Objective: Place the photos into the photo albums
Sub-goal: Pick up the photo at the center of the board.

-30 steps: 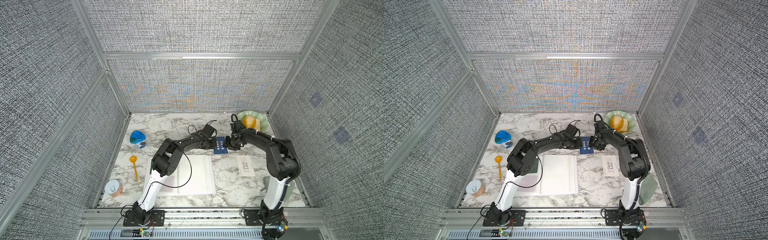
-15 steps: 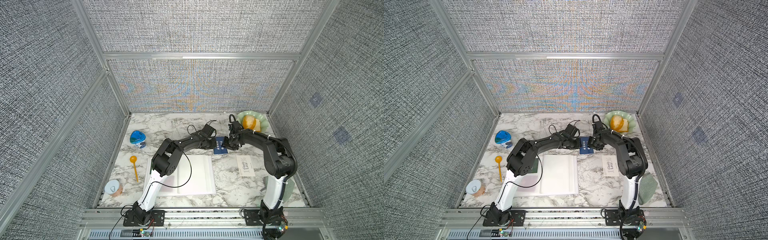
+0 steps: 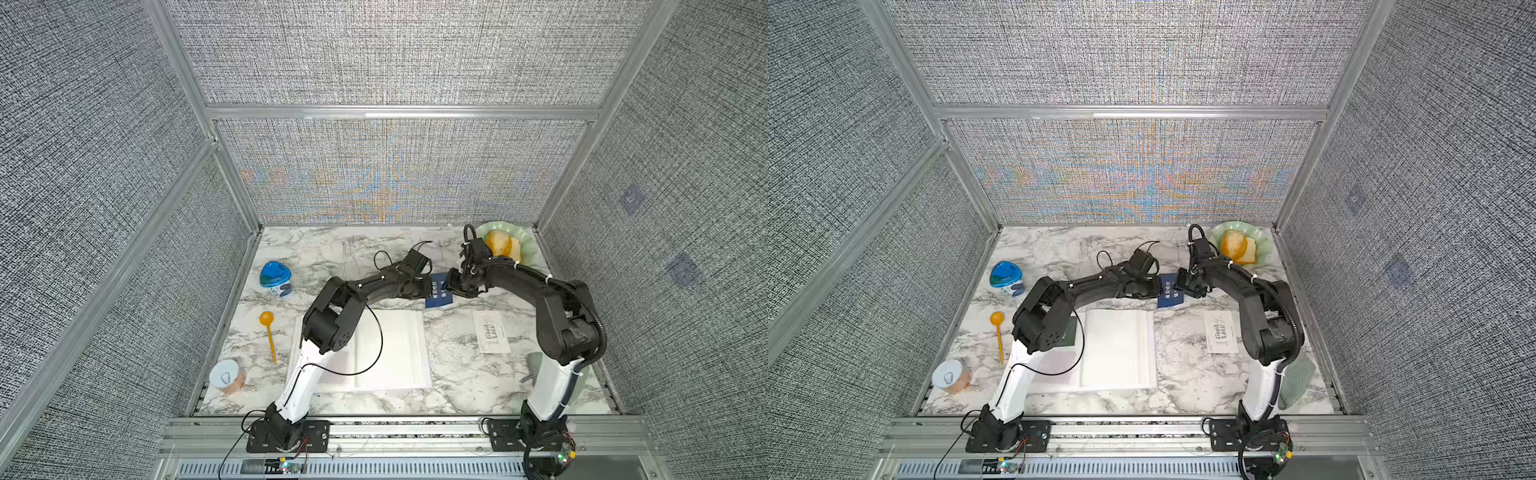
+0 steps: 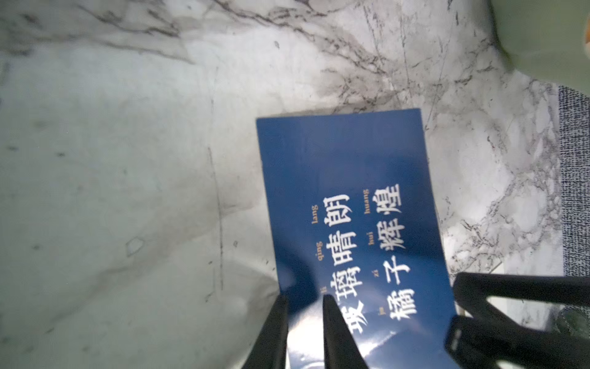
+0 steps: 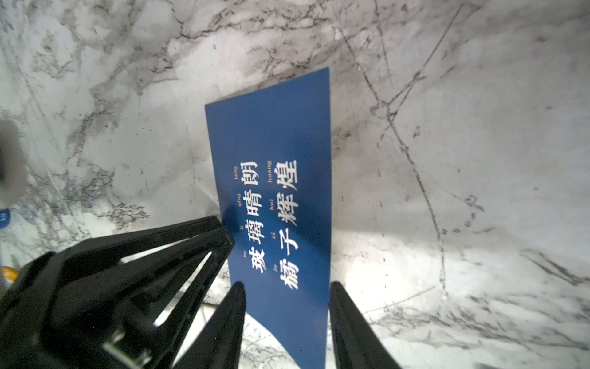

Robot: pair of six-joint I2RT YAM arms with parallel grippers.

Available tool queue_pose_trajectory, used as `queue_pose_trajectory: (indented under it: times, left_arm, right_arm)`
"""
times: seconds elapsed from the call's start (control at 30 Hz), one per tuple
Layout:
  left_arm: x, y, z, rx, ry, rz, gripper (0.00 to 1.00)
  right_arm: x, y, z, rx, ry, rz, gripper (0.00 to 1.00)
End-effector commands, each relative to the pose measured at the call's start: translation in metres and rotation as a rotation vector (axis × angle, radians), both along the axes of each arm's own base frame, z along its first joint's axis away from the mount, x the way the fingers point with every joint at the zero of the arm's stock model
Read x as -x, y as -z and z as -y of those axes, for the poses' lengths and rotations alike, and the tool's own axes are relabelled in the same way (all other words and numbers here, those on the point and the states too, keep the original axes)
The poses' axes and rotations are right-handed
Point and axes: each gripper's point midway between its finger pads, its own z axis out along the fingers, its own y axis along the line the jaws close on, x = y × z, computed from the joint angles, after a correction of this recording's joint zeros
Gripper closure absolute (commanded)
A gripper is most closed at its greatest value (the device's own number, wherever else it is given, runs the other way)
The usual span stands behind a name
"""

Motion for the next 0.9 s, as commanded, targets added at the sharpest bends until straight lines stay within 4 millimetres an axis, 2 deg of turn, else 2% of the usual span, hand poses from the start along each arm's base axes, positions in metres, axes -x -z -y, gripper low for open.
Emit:
queue_pose_trajectory:
  times: [0.0,0.17,0.37,0.53,0.67,0.87]
  left_arm:
    - [0.024,0.022,-0.019,-0.090,-0.001,-0.111,0.77]
    - [0.025,0.018,-0.018,-0.074,0.004,-0.116,0.77]
    - [0.025,0.004,-0.018,-0.026,0.006,-0.112,0.79]
    - [0.026,-0.003,-0.017,0.001,0.012,-0.113,0.79]
    - [0.027,-0.002,-0.015,0.012,0.015,-0.120,0.80]
    - [0.029,0.001,-0.014,0.019,0.016,-0.129,0.80]
  right_arm:
    - [-0.003,-0.014,-0.010,-0.079,0.004,0.024,0.55]
    - [0.000,-0.022,-0.019,-0.160,-0.006,0.029,0.56]
    - [0.005,-0.028,-0.023,-0.243,-0.005,0.038,0.62]
    - [0.003,-0.023,-0.024,-0.250,-0.009,0.033,0.69]
    - [-0.002,-0.019,-0.028,-0.267,-0.007,0.031,0.76]
    - [-0.007,-0.011,-0.033,-0.265,-0.013,0.019,0.82]
